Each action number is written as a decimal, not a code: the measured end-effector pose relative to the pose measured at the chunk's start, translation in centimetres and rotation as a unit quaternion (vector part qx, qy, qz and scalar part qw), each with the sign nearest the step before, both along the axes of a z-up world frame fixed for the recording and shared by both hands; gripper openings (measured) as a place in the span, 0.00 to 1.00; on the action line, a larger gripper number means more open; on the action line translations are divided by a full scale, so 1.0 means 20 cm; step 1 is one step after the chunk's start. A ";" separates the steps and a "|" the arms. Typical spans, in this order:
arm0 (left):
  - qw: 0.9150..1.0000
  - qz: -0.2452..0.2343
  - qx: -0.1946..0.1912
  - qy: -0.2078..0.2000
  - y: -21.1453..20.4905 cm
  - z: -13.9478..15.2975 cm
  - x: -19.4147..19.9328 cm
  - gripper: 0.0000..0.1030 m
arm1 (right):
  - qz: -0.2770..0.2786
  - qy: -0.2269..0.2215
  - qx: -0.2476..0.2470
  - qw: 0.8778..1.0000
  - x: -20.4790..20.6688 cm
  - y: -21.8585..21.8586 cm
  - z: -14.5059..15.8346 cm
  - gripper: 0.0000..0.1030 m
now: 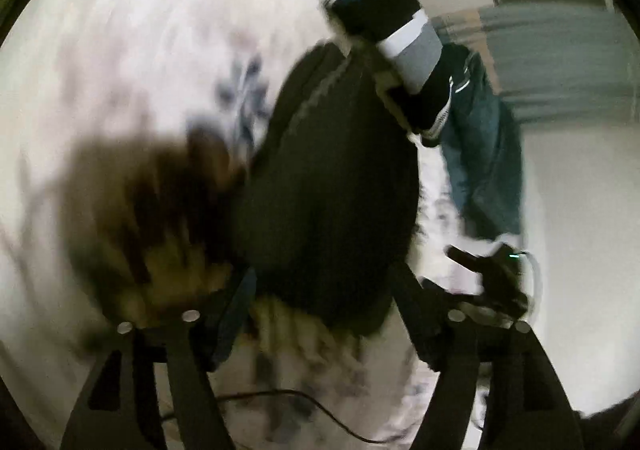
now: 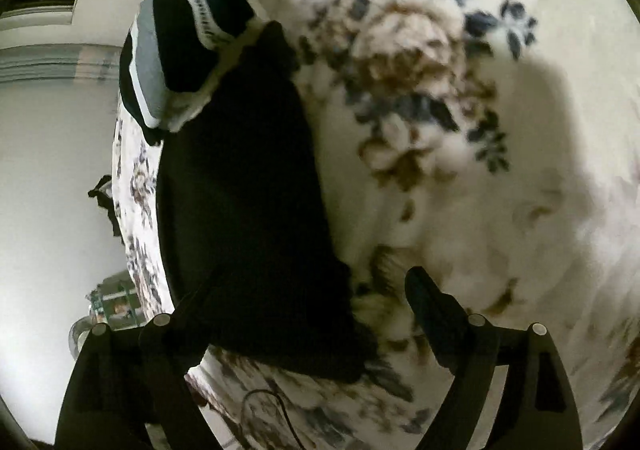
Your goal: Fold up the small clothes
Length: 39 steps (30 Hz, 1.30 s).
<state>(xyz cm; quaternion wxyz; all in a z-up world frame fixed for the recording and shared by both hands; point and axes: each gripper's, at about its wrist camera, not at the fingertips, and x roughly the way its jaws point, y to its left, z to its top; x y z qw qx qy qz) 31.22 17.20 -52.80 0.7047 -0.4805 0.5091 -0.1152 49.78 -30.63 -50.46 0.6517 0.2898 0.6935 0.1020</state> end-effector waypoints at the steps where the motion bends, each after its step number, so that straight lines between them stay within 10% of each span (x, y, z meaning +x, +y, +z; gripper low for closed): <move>1: 1.000 0.018 -0.014 0.009 -0.02 -0.05 -0.05 0.71 | 0.012 -0.001 0.011 1.000 0.02 0.00 -0.02 0.87; 6: 0.996 0.067 -0.049 0.031 -0.19 -0.27 -0.02 0.71 | 0.051 -0.014 0.062 0.997 0.21 0.05 -0.15 0.87; 15: 0.988 0.147 0.041 0.034 -0.32 -0.26 0.14 0.75 | 0.088 -0.032 0.105 0.990 0.68 0.21 -0.44 0.87; 17: 0.982 0.178 0.060 0.029 -0.32 -0.24 0.14 0.48 | 0.076 -0.032 0.119 0.989 0.73 0.24 -0.48 0.88; 22: 0.977 0.194 0.080 0.036 -0.28 -0.19 0.18 0.23 | 0.070 -0.045 0.130 0.988 0.73 0.33 -0.49 0.88; 26: 0.980 0.176 0.093 0.018 -0.27 -0.12 0.20 0.20 | 0.046 -0.012 0.122 0.991 0.69 0.29 -0.55 0.31; 33: 0.989 0.099 0.111 -0.012 -0.08 0.10 0.41 0.18 | -0.065 -0.009 0.186 0.980 0.23 0.12 -0.36 0.20; 39: 0.985 -0.098 0.143 -0.009 -0.13 0.16 0.54 0.19 | -0.174 0.039 0.181 0.967 -0.69 0.03 -0.17 0.17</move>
